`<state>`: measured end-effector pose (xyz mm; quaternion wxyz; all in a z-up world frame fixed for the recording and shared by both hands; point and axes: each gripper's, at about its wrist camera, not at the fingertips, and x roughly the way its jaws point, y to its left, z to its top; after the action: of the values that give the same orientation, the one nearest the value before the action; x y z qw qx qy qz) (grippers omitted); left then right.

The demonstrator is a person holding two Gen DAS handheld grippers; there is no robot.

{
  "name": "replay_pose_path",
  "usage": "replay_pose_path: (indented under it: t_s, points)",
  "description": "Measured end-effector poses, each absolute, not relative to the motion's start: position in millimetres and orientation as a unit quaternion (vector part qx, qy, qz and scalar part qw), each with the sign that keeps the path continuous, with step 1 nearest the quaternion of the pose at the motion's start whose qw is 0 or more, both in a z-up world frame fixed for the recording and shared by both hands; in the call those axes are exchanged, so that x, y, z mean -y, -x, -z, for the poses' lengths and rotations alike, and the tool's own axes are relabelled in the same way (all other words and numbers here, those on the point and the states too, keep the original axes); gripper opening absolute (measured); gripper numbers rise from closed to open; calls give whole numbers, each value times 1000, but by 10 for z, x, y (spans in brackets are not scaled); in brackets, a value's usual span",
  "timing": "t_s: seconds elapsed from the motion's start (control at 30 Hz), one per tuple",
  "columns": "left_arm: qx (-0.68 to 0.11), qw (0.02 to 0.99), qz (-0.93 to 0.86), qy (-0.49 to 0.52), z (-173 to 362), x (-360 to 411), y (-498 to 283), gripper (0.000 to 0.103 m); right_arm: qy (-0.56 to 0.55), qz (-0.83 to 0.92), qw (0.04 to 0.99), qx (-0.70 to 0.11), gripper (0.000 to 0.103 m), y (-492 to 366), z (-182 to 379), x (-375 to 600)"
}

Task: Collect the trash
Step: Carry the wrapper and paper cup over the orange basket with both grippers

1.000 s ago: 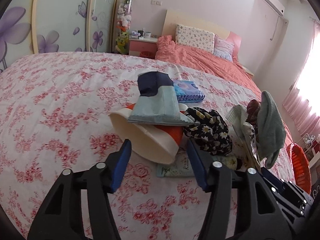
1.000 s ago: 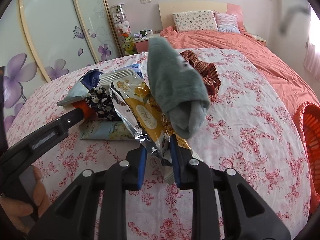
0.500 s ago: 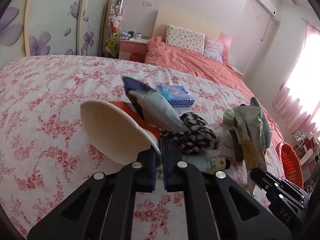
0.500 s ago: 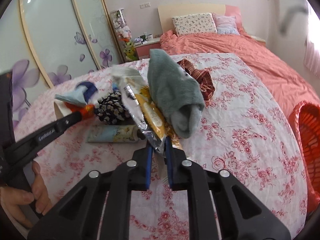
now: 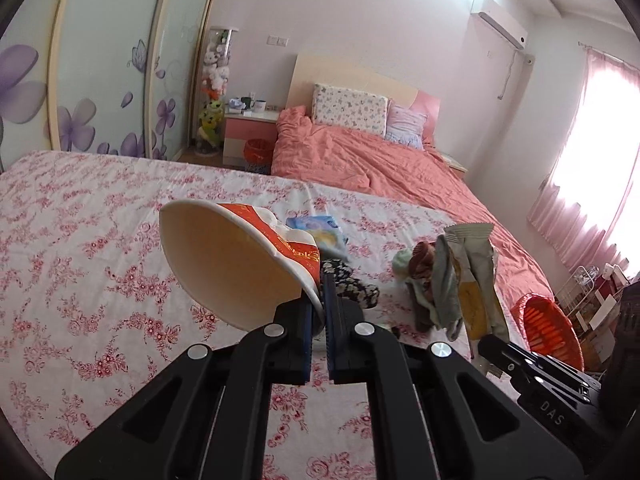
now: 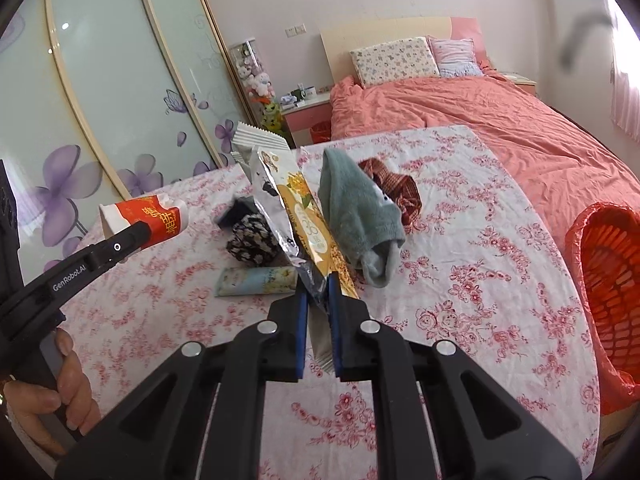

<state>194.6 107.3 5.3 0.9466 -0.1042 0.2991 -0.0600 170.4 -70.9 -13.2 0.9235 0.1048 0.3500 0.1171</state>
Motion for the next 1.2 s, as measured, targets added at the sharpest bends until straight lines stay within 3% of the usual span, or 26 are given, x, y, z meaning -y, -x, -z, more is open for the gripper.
replay_pose_path:
  t_s: [0.5, 1.2]
  points:
    - [-272, 954, 108, 70, -262, -567, -1757, 5, -108, -60, 944, -306, 11, -1370, -183, 1209]
    - [-272, 950, 144, -52, -147, 440, -1802, 5, -113, 78, 946, -294, 11, -1101, 33, 2433]
